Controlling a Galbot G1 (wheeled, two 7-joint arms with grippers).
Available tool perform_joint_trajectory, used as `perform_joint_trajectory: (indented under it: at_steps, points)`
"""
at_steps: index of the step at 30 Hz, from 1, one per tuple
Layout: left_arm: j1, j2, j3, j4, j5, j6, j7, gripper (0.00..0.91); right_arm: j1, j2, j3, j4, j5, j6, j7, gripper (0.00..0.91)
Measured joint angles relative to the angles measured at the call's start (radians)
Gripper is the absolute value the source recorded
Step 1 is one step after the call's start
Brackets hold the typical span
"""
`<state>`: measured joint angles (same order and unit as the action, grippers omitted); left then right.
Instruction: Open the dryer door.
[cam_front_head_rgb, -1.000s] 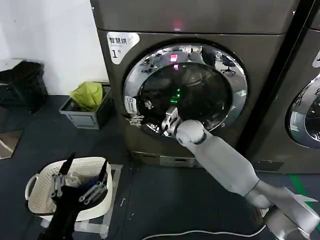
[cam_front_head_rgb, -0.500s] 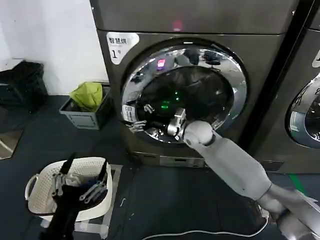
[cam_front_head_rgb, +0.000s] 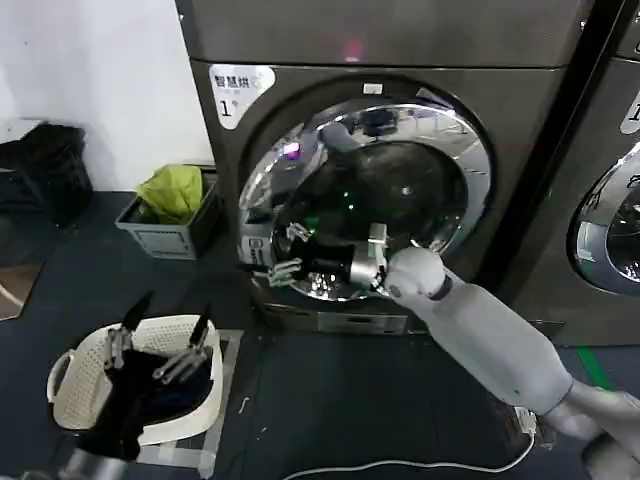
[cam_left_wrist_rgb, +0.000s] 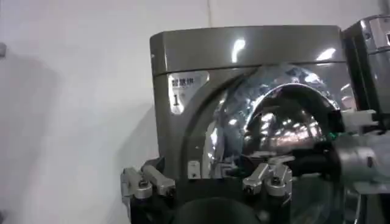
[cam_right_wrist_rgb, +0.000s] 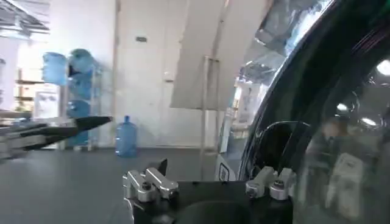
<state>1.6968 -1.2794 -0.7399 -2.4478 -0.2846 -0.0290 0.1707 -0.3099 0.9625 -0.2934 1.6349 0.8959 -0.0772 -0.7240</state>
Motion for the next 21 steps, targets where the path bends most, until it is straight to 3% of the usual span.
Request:
perform_joint_trajectory:
  at_steps: [21]
  points:
    - [-0.238, 0.193, -0.012, 0.196, -0.158, 0.051, -0.001, 0.907, -0.121, -0.153, 0.132, 0.147, 0.039, 0.024, -0.27, 0.907]
